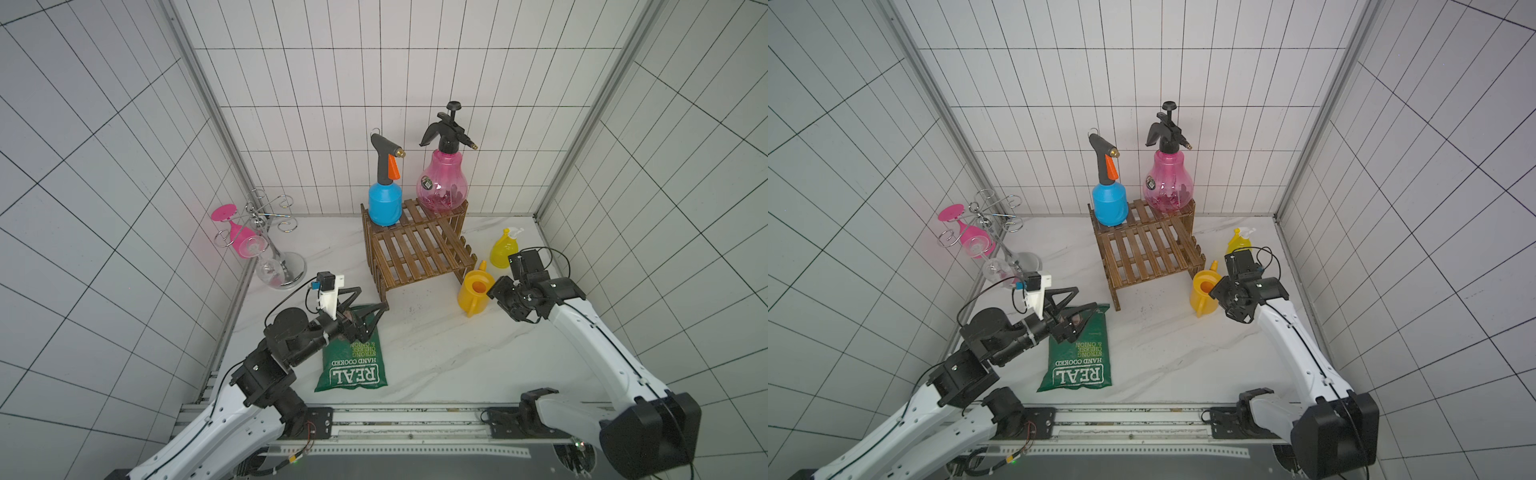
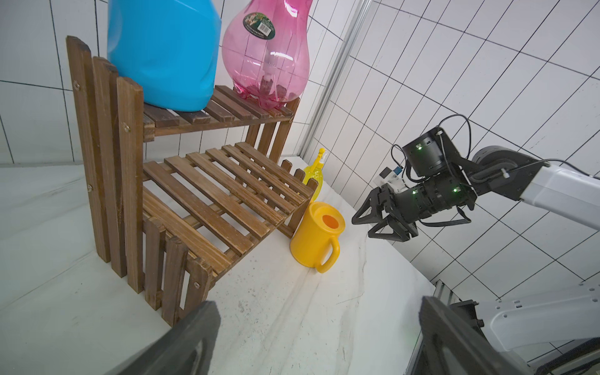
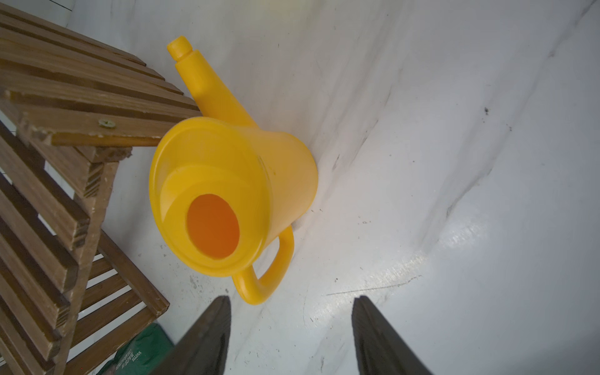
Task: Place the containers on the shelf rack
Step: 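Pick up a container from the center of the board.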
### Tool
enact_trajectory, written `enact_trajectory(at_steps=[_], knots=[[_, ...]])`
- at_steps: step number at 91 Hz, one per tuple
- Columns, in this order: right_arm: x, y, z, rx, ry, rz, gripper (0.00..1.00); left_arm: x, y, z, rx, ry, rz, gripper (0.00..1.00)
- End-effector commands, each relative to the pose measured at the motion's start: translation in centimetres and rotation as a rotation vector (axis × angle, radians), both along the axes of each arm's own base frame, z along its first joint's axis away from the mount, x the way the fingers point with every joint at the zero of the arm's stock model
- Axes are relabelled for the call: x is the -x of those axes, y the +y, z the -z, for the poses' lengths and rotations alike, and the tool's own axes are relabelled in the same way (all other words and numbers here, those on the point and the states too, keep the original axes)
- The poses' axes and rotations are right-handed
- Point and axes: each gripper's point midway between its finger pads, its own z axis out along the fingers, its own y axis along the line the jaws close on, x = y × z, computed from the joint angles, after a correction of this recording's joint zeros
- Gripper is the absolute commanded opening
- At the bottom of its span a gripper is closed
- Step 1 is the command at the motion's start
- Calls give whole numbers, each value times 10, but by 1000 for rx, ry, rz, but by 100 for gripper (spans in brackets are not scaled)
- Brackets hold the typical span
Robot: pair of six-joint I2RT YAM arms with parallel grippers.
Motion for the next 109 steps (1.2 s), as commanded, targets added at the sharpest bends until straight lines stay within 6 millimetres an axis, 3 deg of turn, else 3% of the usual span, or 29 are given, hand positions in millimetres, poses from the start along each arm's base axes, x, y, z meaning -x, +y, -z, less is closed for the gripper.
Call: enact_trajectory(at_steps=[1,23,52,66,85,109], knots=[[-23,6,-1,-53,-18,12,63,-1,6,-6,6,-16,-28,97],[-45,14,10,-56,2,-7,64,2,10,-7,-3,-31,-31,98],[-33,5,43,10,137,12,56,3,12,-4,-6,-35,-40,98],[-31,3,46,25,144,4,43,2,11,-8,-3,-50,-37,98],[-7,-10,42,57,137,-1,30,4,11,-7,-21,-49,-30,98],[37,-33,23,62,110,32,26,1,11,-8,-39,-65,-39,98]])
